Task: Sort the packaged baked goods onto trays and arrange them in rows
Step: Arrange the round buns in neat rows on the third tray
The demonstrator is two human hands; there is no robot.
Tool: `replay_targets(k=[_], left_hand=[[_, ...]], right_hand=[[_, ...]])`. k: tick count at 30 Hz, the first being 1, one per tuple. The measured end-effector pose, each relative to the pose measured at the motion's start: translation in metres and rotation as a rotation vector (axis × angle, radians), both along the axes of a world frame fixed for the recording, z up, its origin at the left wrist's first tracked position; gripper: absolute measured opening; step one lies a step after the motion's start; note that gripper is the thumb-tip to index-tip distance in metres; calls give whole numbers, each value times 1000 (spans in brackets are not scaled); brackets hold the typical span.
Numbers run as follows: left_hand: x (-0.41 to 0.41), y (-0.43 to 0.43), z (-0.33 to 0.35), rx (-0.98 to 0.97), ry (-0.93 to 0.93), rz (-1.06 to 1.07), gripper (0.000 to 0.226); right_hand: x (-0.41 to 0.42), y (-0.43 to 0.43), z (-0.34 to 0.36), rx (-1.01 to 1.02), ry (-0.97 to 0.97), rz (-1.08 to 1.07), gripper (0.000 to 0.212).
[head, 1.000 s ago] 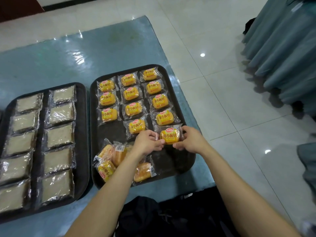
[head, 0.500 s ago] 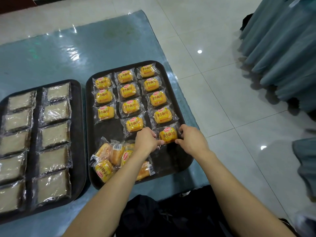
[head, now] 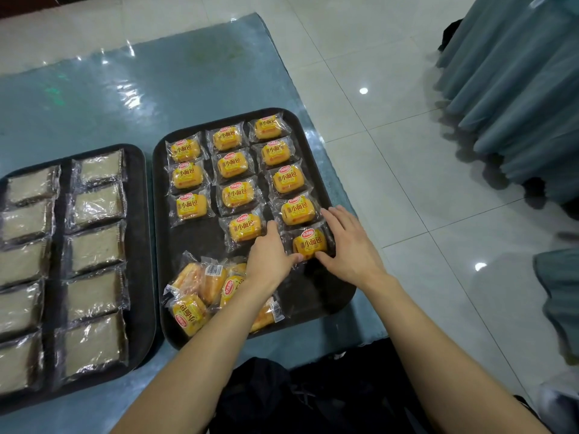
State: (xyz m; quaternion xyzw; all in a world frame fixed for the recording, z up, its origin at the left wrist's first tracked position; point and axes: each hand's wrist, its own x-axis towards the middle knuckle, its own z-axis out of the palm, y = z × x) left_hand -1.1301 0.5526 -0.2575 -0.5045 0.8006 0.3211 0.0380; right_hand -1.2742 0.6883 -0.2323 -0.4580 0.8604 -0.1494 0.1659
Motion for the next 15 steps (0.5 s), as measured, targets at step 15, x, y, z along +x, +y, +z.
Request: replay_targets(k=[15], left_hand=[[9, 2, 37, -102, -51, -171, 72]], right_hand=[[5, -4, 12, -64, -19, -6, 75]])
